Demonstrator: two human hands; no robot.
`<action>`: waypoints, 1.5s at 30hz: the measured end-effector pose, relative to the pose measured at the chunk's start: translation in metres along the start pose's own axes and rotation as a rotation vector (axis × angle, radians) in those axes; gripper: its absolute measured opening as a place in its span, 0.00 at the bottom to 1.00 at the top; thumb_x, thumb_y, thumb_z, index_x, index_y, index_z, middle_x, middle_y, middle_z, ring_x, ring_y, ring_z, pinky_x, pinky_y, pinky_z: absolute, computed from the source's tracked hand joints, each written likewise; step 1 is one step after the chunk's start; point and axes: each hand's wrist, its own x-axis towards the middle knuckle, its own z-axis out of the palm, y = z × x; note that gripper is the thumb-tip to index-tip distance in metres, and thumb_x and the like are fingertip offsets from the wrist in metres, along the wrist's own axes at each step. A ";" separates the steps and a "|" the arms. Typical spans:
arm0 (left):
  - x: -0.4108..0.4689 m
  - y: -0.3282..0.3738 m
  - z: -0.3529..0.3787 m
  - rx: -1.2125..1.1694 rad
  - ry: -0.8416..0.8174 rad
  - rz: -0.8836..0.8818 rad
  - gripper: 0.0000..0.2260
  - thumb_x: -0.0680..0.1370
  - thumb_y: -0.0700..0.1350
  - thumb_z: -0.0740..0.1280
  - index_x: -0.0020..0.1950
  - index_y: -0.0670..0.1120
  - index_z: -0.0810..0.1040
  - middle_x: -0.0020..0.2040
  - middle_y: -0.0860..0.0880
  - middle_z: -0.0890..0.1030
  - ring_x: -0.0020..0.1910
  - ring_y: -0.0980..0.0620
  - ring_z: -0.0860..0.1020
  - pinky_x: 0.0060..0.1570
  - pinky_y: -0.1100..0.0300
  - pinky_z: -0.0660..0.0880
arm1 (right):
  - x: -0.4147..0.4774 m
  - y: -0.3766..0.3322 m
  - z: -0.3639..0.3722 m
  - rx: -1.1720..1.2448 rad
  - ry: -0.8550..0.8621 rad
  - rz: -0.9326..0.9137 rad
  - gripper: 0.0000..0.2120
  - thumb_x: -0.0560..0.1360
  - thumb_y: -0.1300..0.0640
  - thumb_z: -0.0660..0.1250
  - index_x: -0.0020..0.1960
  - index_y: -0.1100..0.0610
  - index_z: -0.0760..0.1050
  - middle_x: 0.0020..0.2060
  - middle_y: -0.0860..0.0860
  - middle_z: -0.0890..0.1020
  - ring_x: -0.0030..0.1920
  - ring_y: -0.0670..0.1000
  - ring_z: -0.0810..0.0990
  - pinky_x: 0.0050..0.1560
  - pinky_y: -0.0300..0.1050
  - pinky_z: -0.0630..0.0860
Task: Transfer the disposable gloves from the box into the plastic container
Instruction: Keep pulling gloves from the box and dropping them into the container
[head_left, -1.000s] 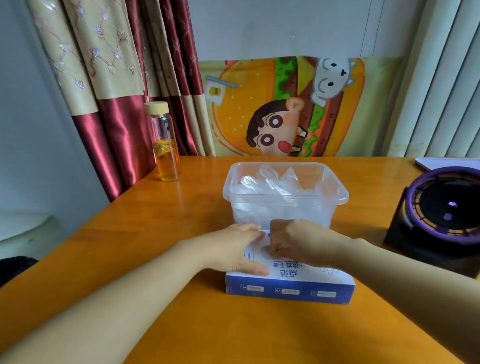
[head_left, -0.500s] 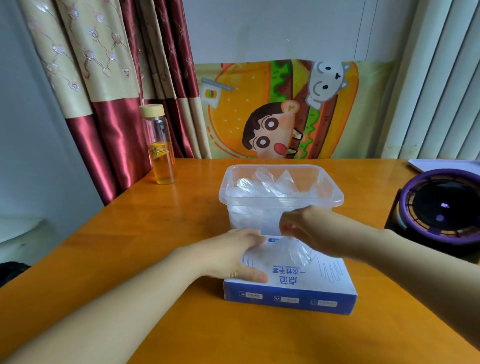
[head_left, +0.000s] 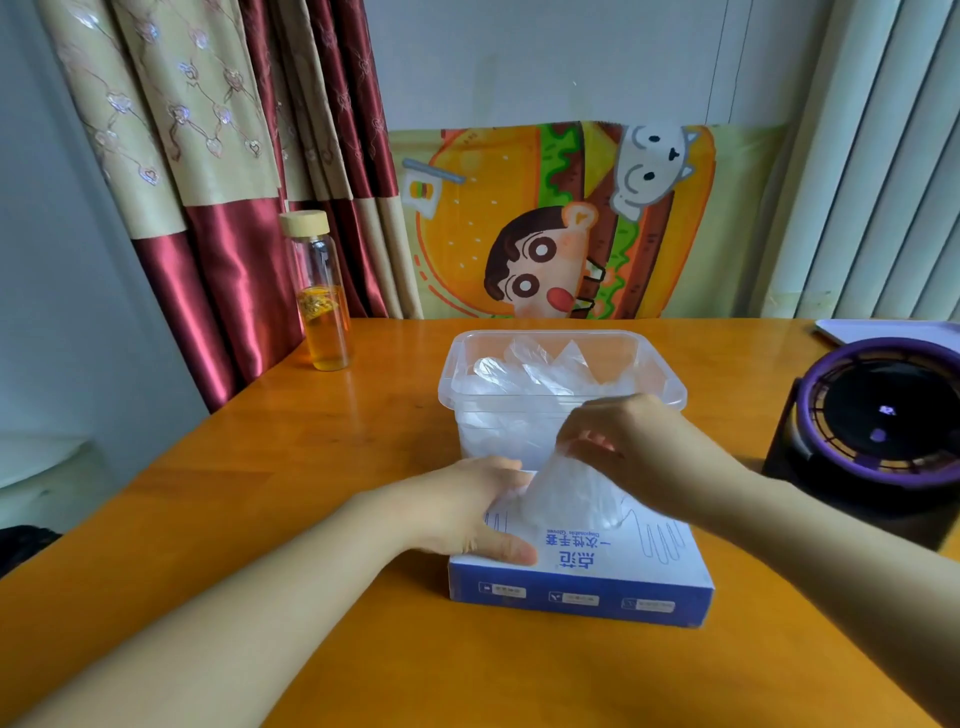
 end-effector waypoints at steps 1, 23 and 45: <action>0.000 0.001 -0.001 -0.002 0.007 0.015 0.29 0.74 0.62 0.67 0.71 0.54 0.67 0.69 0.55 0.71 0.63 0.53 0.72 0.60 0.56 0.73 | 0.001 0.000 -0.007 0.007 0.042 0.007 0.08 0.77 0.56 0.65 0.52 0.54 0.81 0.47 0.46 0.83 0.43 0.43 0.78 0.48 0.39 0.77; -0.030 0.017 -0.038 -0.517 0.765 -0.049 0.35 0.72 0.52 0.70 0.75 0.59 0.56 0.63 0.61 0.70 0.62 0.60 0.72 0.48 0.72 0.70 | 0.017 0.013 -0.045 0.326 0.203 0.241 0.07 0.76 0.51 0.65 0.44 0.51 0.80 0.40 0.45 0.83 0.42 0.43 0.81 0.41 0.34 0.75; -0.011 0.038 -0.025 0.308 1.117 0.206 0.15 0.72 0.51 0.72 0.57 0.52 0.75 0.51 0.54 0.81 0.51 0.58 0.71 0.53 0.64 0.65 | 0.016 0.003 -0.044 0.410 0.379 0.201 0.10 0.77 0.52 0.65 0.40 0.54 0.80 0.31 0.47 0.80 0.31 0.41 0.76 0.30 0.30 0.68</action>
